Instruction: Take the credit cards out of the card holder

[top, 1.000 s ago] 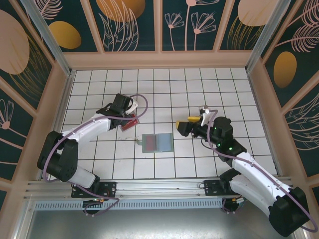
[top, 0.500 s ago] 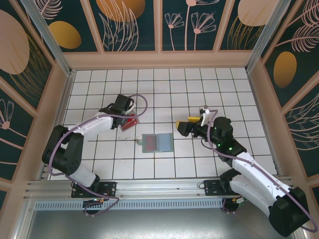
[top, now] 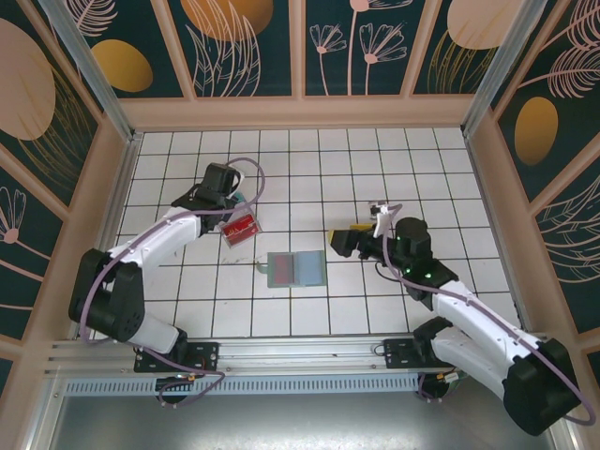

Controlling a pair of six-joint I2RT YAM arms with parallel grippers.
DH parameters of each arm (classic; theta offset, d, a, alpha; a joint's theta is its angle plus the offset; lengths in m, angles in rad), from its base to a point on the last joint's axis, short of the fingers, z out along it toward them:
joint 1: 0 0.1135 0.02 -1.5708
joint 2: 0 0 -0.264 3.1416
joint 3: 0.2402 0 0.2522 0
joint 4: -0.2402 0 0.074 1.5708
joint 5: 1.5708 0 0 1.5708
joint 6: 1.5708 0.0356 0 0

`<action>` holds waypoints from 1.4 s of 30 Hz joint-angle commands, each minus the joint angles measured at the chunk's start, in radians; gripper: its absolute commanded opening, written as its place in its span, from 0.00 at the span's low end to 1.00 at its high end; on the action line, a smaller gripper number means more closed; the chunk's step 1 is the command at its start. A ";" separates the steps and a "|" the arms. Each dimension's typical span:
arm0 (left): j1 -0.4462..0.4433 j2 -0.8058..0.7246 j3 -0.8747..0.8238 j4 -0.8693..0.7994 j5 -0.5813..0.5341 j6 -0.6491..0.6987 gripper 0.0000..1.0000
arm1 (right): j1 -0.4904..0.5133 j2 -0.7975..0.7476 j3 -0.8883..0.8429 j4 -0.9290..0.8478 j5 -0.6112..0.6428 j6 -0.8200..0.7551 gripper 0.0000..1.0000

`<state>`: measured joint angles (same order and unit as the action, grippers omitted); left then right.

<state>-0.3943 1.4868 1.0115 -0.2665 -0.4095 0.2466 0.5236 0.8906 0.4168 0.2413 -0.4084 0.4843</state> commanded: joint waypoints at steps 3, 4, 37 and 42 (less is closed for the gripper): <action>0.002 -0.083 0.103 -0.134 0.138 -0.255 0.58 | 0.067 0.171 0.123 -0.129 0.065 0.017 0.89; 0.002 -0.090 0.116 -0.165 0.180 -0.307 0.59 | 0.079 0.225 0.155 -0.168 0.071 0.018 0.86; -0.244 -0.265 -0.417 0.216 0.686 -1.172 0.44 | 0.199 0.624 0.157 -0.208 0.157 0.131 0.23; -0.280 -0.197 -0.400 0.205 0.666 -1.165 0.44 | 0.202 0.630 0.148 -0.193 0.151 0.139 0.21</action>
<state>-0.6617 1.2602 0.6056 -0.0887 0.2764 -0.8982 0.7155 1.5066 0.5858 0.0341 -0.2672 0.6098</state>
